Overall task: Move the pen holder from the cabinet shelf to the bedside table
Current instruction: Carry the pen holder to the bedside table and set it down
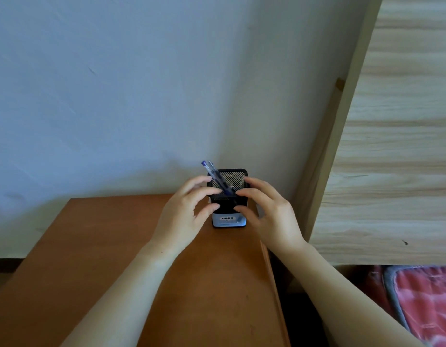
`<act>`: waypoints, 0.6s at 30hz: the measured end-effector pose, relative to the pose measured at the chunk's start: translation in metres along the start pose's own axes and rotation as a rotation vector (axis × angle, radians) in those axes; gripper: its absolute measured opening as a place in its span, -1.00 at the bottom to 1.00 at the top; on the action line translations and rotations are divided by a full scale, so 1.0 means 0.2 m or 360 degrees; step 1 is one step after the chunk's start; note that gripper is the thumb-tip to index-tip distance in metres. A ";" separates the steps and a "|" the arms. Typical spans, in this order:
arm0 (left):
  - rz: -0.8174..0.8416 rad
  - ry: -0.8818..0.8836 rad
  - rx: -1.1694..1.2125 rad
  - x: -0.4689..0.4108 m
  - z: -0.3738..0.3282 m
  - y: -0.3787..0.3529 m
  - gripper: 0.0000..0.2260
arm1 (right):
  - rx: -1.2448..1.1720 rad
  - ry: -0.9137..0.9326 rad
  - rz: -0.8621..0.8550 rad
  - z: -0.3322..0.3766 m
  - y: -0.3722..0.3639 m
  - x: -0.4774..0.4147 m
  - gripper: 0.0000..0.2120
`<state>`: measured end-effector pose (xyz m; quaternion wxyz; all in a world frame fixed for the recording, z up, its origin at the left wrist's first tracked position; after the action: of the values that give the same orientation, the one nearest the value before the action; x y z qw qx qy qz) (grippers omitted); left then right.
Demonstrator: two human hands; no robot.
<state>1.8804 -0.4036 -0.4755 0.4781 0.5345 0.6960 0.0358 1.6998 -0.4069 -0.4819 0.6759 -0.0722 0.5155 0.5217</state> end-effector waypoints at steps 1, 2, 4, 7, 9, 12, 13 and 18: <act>-0.0008 0.0005 0.0005 -0.01 0.01 -0.01 -0.78 | -0.0008 -0.0004 -0.0012 -0.01 -0.01 0.00 -0.75; -0.0013 0.0007 0.0010 -0.02 0.01 -0.02 -0.78 | -0.0023 -0.0014 -0.0026 -0.02 -0.02 -0.01 -0.75; -0.0014 0.0009 0.0010 -0.03 0.02 -0.03 -0.78 | -0.0066 -0.0041 -0.0050 -0.04 -0.04 -0.01 -0.74; -0.0010 0.0029 0.0014 -0.05 0.03 -0.05 -0.78 | -0.0126 -0.0084 -0.0044 -0.06 -0.06 -0.01 -0.74; -0.0008 0.0019 0.0024 -0.06 0.04 -0.06 -0.78 | -0.0159 -0.0108 -0.0025 -0.07 -0.07 -0.02 -0.73; 0.0000 0.0019 0.0029 -0.07 0.05 -0.06 -0.78 | -0.0180 -0.0122 -0.0011 -0.08 -0.09 -0.02 -0.71; 0.0002 0.0027 0.0033 -0.07 0.05 -0.06 -0.78 | -0.0192 -0.0127 -0.0013 -0.09 -0.09 -0.01 -0.71; -0.0001 0.0035 0.0038 -0.08 0.05 -0.07 -0.79 | -0.0231 -0.0141 0.0000 -0.09 -0.08 -0.02 -0.71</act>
<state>1.8771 -0.4263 -0.4789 0.4640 0.5396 0.7017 0.0331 1.7003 -0.4284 -0.4939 0.6910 -0.0980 0.4460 0.5604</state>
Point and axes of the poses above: each hand's wrist, its own x-axis away from the middle knuckle, its own y-axis out of the back of the hand, z = x × y, the point moved 4 cm from there along -x, towards the middle knuckle, and after that the axes turned 9 degrees about -z, right-handed, at the moved point
